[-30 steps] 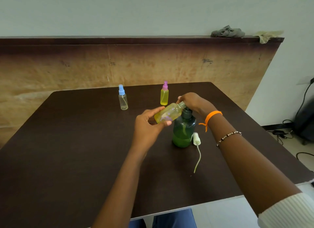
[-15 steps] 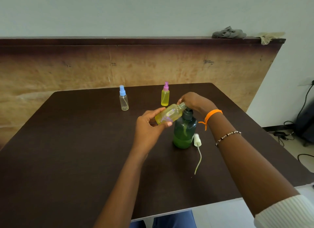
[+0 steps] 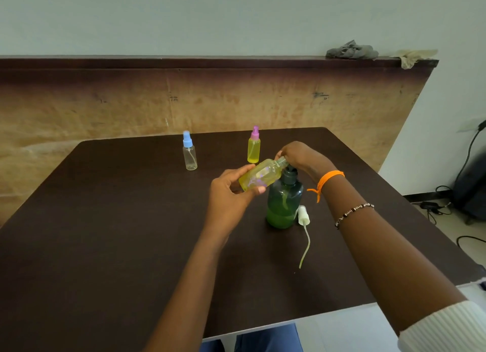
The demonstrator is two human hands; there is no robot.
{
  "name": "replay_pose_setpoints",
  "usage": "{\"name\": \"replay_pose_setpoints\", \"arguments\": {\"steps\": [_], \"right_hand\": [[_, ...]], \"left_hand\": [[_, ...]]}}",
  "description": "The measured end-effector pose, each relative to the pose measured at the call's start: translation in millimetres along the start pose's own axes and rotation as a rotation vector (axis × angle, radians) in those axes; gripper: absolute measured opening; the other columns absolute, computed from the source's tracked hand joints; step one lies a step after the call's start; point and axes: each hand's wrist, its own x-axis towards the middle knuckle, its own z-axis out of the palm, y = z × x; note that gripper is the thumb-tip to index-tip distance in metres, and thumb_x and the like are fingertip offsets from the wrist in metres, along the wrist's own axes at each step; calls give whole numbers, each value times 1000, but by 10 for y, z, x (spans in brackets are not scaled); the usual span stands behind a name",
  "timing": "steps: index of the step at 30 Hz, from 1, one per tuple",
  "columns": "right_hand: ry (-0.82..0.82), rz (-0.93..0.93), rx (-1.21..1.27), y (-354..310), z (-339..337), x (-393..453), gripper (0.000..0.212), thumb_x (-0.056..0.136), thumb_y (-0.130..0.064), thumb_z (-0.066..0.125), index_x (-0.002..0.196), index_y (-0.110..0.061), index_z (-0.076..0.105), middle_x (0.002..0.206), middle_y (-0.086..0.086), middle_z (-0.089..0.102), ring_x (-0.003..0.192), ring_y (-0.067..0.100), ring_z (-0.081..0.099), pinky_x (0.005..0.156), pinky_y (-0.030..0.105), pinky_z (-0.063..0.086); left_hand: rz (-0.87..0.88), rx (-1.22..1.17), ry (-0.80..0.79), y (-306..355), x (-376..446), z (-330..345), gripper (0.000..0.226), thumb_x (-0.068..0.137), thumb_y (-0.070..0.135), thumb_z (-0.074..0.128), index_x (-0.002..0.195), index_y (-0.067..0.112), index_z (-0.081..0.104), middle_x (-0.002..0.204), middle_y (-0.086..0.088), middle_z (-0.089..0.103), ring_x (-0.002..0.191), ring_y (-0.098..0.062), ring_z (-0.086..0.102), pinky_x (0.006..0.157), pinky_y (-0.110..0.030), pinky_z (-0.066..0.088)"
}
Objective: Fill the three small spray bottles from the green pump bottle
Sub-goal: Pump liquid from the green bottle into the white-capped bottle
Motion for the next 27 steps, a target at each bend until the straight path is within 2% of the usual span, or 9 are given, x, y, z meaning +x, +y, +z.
{"name": "replay_pose_setpoints", "arguments": {"steps": [6, 10, 12, 14, 17, 21, 24, 25, 27], "right_hand": [[9, -18, 163, -57, -104, -63, 34, 93, -1, 41, 123, 3, 56, 95, 12, 53, 80, 23, 51, 69, 29, 46], [10, -21, 167, -43, -78, -35, 27, 91, 4, 40, 91, 1, 66, 68, 6, 55, 57, 14, 46, 49, 20, 41], [13, -7, 193, 12, -14, -3, 31, 90, 6, 38, 70, -4, 60, 64, 5, 53, 55, 14, 45, 40, 15, 40], [12, -12, 207, 32, 25, 13, 39, 91, 6, 37, 61, -11, 55, 63, 4, 52, 55, 14, 43, 36, 12, 38], [30, -15, 225, 16, 35, 0, 39, 90, 7, 37, 59, -12, 54, 62, 5, 50, 55, 15, 42, 49, 21, 38], [20, -19, 248, -20, -43, -79, 37, 90, 6, 37, 64, -7, 59, 65, 8, 54, 55, 15, 45, 50, 22, 38], [49, -30, 284, -82, -136, -97, 30, 94, 5, 37, 96, -1, 66, 70, 5, 53, 63, 14, 46, 56, 21, 36], [66, -28, 308, -86, -122, -88, 30, 95, 5, 36, 100, -1, 65, 69, 2, 50, 64, 14, 46, 56, 19, 35], [81, -30, 300, -59, -45, -47, 36, 94, 7, 31, 80, -10, 60, 67, 1, 45, 58, 13, 41, 53, 20, 32]], "left_hand": [[-7, -2, -12, 25, -13, -23, 50, 74, 4, 76, 119, 21, 64, 98, -1, 63, 90, -9, 63, 83, -20, 51], [-2, -3, -13, 24, 14, -16, 49, 74, 2, 76, 117, 21, 64, 98, -1, 63, 87, -7, 63, 81, -20, 51], [3, -2, -8, 10, 16, -6, 49, 73, 1, 76, 117, 21, 65, 96, 1, 63, 84, -4, 62, 79, -16, 50], [-3, -6, -6, -12, 10, -1, 50, 73, 0, 76, 115, 24, 64, 95, 3, 62, 83, -3, 62, 78, -15, 50], [-4, -21, -2, -32, 6, -9, 51, 72, 0, 76, 111, 30, 63, 96, 3, 63, 86, -5, 62, 79, -16, 50], [-7, -28, -17, 2, -3, -17, 49, 73, 1, 76, 115, 24, 64, 98, -2, 64, 87, -6, 63, 79, -16, 51], [-2, -34, -17, 1, 2, -20, 49, 74, 3, 76, 116, 24, 64, 101, -2, 65, 91, -8, 64, 80, -17, 51], [2, -34, -15, -7, 1, -20, 49, 74, 3, 76, 115, 27, 64, 101, -3, 65, 91, -9, 64, 81, -18, 51], [6, -28, -6, -22, 5, -14, 49, 73, 3, 77, 112, 31, 63, 100, -2, 65, 90, -8, 64, 82, -19, 51]]}}
